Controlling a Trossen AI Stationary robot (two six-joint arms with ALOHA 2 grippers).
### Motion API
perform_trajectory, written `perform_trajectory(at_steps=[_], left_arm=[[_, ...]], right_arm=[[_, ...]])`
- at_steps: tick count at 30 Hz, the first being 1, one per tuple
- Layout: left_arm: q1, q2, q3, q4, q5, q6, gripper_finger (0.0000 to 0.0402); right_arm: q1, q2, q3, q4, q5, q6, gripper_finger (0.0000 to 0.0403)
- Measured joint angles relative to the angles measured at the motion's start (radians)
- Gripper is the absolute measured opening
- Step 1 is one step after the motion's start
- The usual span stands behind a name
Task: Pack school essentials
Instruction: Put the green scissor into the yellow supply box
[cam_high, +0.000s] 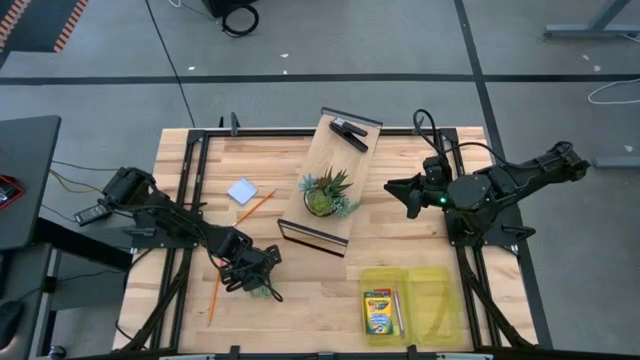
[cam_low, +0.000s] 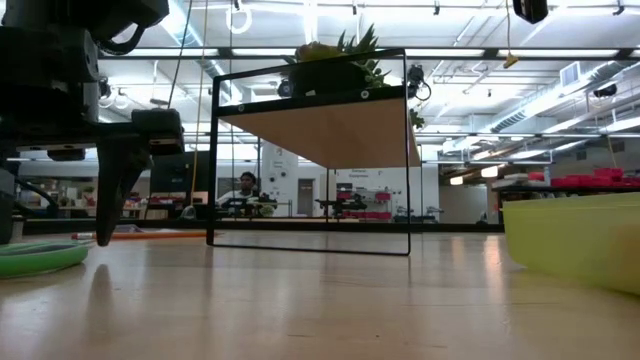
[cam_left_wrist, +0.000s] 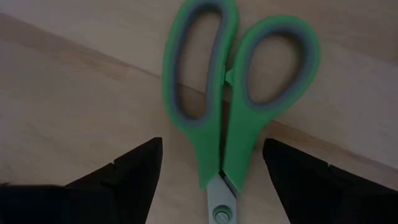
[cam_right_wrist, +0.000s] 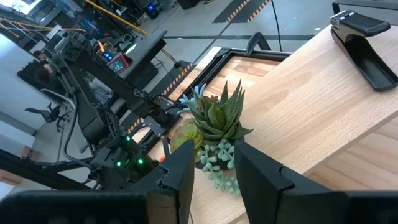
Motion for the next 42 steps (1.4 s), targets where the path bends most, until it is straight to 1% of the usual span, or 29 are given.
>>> perform_trajectory(at_steps=[4, 7, 10, 15, 18, 20, 23, 26, 28, 33, 35, 37, 42], left_arm=[[0.000, 0.000, -0.001, 0.001, 0.009, -0.002, 0.0289], [0.001, 0.001, -0.001, 0.000, 0.025, -0.001, 0.0272], [0.001, 0.001, -0.003, -0.004, 0.034, -0.002, 0.0240], [0.002, 0.002, -0.003, -0.009, 0.047, -0.022, 0.0172], [0.002, 0.002, -0.003, -0.012, 0.060, -0.076, 0.0137], [0.004, 0.002, -0.003, -0.013, 0.066, -0.119, 0.0122], [0.013, 0.003, -0.003, -0.013, 0.107, -0.145, 0.0120], [0.018, 0.003, -0.004, -0.024, 0.120, -0.147, 0.0136], [0.018, 0.004, -0.004, -0.025, 0.120, -0.147, 0.0140], [0.018, 0.004, -0.004, -0.026, 0.118, -0.148, 0.0112], [0.018, 0.003, -0.004, -0.025, 0.116, -0.148, 0.0103], [0.018, 0.004, 0.004, -0.026, 0.112, -0.149, 0.0102], [0.018, 0.009, 0.031, -0.030, 0.059, -0.148, 0.0118]], right_arm=[[0.000, 0.000, 0.000, 0.001, 0.000, 0.003, 0.0119], [0.000, 0.000, 0.000, 0.003, 0.000, 0.004, 0.0119], [0.000, 0.000, 0.000, 0.003, 0.000, 0.006, 0.0119], [0.000, 0.000, 0.000, 0.008, 0.000, 0.007, 0.0119], [0.000, 0.000, 0.000, 0.007, 0.000, 0.007, 0.0119], [0.000, 0.000, 0.000, 0.007, 0.000, 0.007, 0.0119], [0.000, 0.000, 0.000, 0.007, 0.000, 0.007, 0.0119], [0.000, 0.000, 0.000, 0.007, 0.000, 0.007, 0.0119], [0.000, 0.000, 0.000, 0.007, 0.000, 0.007, 0.0119], [0.000, 0.000, 0.000, 0.007, 0.000, 0.007, 0.0119], [0.000, 0.000, 0.000, 0.007, 0.000, 0.007, 0.0119], [0.000, 0.000, 0.000, 0.007, 0.000, 0.007, 0.0119], [0.000, 0.000, 0.000, 0.006, 0.000, 0.006, 0.0119]])
